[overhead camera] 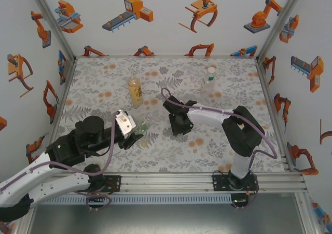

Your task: Screw on the bottle caps

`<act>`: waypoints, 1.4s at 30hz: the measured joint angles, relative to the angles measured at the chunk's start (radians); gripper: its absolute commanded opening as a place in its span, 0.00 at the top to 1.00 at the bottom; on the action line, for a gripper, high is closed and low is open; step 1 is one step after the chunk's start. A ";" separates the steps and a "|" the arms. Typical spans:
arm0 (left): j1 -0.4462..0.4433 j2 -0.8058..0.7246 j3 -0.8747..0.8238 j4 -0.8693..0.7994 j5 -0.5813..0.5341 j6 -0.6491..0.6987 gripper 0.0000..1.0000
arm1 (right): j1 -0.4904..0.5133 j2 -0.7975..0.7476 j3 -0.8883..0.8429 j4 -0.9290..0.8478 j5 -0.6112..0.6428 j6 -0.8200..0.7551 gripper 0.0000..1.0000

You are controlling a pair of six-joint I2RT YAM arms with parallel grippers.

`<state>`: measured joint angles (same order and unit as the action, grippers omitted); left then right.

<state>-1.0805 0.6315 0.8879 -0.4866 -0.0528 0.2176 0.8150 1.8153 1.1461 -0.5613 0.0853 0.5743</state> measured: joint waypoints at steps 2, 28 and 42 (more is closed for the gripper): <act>0.000 0.002 0.000 0.000 0.000 0.000 1.00 | 0.000 0.000 0.000 0.002 0.003 0.000 0.59; 0.000 0.071 -0.010 0.008 0.039 0.021 1.00 | 0.000 -0.328 -0.042 -0.004 -0.040 -0.042 0.87; 0.000 0.160 -0.009 0.049 0.212 0.131 1.00 | 0.000 -0.969 -0.182 0.214 -0.380 -0.330 1.00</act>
<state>-1.0801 0.7914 0.8787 -0.4374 0.1589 0.3485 0.8150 0.8467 0.9646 -0.3477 -0.2943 0.2443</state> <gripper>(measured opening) 0.524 0.353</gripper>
